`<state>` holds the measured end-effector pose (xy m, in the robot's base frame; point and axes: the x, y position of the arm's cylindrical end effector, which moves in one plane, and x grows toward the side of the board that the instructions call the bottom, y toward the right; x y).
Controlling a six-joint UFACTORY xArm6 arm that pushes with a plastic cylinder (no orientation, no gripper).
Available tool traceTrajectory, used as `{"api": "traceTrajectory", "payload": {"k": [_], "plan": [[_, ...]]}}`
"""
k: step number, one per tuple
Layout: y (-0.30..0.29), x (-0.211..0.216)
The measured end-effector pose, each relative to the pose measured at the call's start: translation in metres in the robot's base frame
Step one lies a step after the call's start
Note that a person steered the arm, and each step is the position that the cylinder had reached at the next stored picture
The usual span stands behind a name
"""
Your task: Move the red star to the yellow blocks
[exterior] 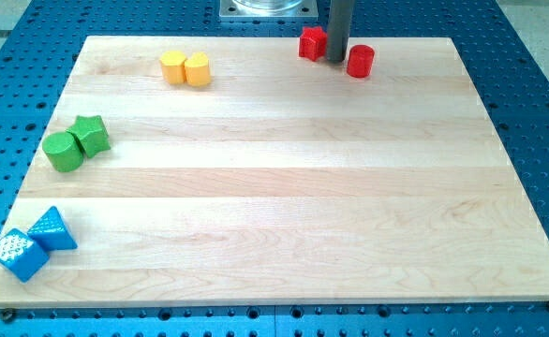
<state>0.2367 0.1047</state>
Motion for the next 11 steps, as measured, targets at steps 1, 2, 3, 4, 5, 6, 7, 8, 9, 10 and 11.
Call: {"api": "traceTrajectory", "payload": {"k": [1, 2, 3, 4, 5, 6, 7, 8, 9, 10, 11], "plan": [[0.001, 0.0], [0.001, 0.0], [0.017, 0.0], [0.026, -0.005], [0.028, -0.016], [-0.003, -0.042], [-0.068, -0.03], [-0.12, -0.003], [-0.092, -0.001], [-0.104, 0.02], [-0.111, 0.036]]}}
